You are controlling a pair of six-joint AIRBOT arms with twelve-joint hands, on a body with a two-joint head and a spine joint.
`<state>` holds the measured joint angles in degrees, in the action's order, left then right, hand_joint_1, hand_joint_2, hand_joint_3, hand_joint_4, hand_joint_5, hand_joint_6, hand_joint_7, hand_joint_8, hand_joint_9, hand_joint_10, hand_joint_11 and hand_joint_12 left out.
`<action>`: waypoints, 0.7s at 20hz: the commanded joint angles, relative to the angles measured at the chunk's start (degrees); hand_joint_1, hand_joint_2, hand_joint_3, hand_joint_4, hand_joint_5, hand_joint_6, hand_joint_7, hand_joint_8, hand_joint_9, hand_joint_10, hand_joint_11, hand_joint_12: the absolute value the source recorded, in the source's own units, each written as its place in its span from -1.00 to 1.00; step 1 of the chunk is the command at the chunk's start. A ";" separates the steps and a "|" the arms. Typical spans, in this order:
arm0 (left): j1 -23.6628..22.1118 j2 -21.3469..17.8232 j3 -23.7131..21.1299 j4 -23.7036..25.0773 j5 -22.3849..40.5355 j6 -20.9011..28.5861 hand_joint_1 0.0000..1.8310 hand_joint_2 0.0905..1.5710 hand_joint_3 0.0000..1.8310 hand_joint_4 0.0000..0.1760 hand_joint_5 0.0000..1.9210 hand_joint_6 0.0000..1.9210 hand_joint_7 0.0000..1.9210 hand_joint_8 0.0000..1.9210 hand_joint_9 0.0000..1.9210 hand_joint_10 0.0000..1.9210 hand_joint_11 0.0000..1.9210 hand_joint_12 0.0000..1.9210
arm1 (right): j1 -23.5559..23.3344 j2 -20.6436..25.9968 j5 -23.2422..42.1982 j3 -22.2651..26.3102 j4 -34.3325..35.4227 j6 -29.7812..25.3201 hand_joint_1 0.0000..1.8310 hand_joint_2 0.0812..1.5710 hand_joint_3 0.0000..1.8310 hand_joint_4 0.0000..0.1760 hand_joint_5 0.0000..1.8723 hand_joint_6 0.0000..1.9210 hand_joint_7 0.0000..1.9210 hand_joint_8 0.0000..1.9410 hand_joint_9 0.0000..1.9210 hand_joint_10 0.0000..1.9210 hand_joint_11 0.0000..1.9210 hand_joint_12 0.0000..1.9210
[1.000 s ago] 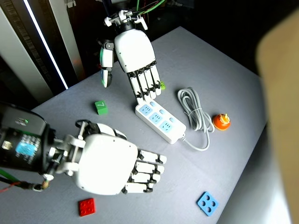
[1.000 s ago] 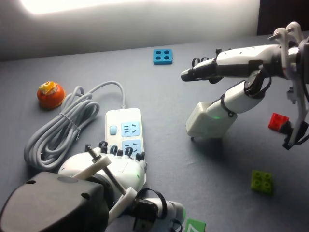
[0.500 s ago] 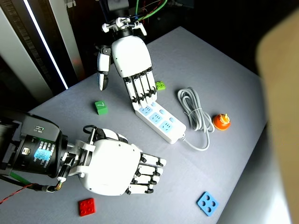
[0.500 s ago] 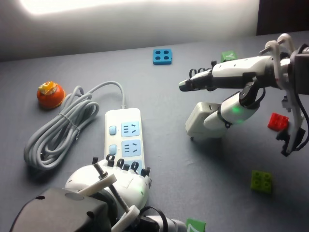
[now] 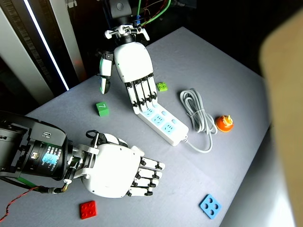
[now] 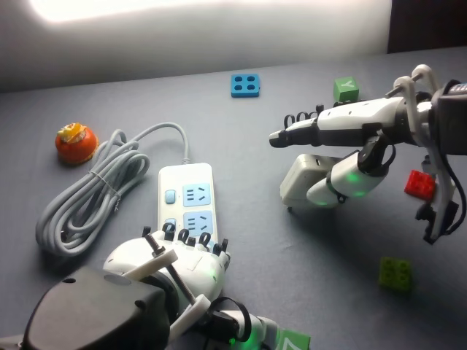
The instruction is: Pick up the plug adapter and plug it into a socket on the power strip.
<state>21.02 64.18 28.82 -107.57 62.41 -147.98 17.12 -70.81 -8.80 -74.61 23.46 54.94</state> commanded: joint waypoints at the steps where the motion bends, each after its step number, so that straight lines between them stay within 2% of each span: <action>1: 0.06 0.12 0.25 3.56 0.36 0.07 -1.00 0.50 -1.00 -1.00 -0.92 -0.99 -0.90 -0.99 -0.89 -1.00 -1.00 -0.57 | 0.08 -0.02 5.40 -0.35 0.64 -0.23 0.06 0.51 -1.00 -1.00 -0.87 -1.00 -0.89 -1.00 -0.88 -1.00 -1.00 -0.58; 6: 0.63 0.07 0.43 3.56 -0.26 -0.35 -1.00 0.49 -1.00 -1.00 -0.88 -0.99 -0.87 -0.99 -0.87 -1.00 -1.00 -0.52 | 0.72 -0.66 5.65 -1.18 0.64 -0.53 0.06 0.51 -1.00 -1.00 -0.87 -1.00 -0.92 -1.00 -0.90 -1.00 -1.00 -0.56; 8: 0.83 0.08 0.13 3.56 -0.26 -0.35 -1.00 0.50 -1.00 -1.00 -0.89 -1.00 -0.88 -1.00 -0.87 -1.00 -1.00 -0.53 | 1.11 -0.87 5.66 -1.29 0.64 -0.43 0.13 0.51 -1.00 -1.00 -0.79 -0.98 -0.88 -0.99 -0.87 -0.99 -1.00 -0.44; 10: 1.01 0.09 -0.04 3.56 -0.26 -0.35 -1.00 0.51 -1.00 -1.00 -0.91 -1.00 -0.91 -1.00 -0.91 -1.00 -1.00 -0.64 | 1.13 -0.92 5.74 -1.31 0.64 -0.43 0.09 0.53 -1.00 -1.00 -0.80 -1.00 -0.87 -0.99 -0.85 -0.99 -1.00 -0.38; 12: 1.16 0.08 -0.07 3.57 -0.26 -0.34 -1.00 0.51 -1.00 -1.00 -0.91 -1.00 -0.92 -1.00 -0.91 -1.00 -1.00 -0.65 | 1.22 -0.92 5.99 -1.31 0.64 -0.44 0.12 0.53 -1.00 -1.00 -0.69 -0.99 -0.80 -0.99 -0.79 -0.99 -1.00 -0.24; 14: 1.21 0.08 -0.02 3.57 -0.26 -0.32 -1.00 0.51 -1.00 -1.00 -0.91 -1.00 -0.91 -1.00 -0.91 -1.00 -1.00 -0.64 | 1.39 -1.00 6.01 -1.31 0.63 -0.42 0.11 0.54 -1.00 -1.00 -0.50 -0.98 -0.68 -0.99 -0.69 -0.99 -1.00 -0.09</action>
<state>22.11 64.16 29.10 -106.69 61.54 -148.20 18.52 -71.94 -7.57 -75.75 23.55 54.72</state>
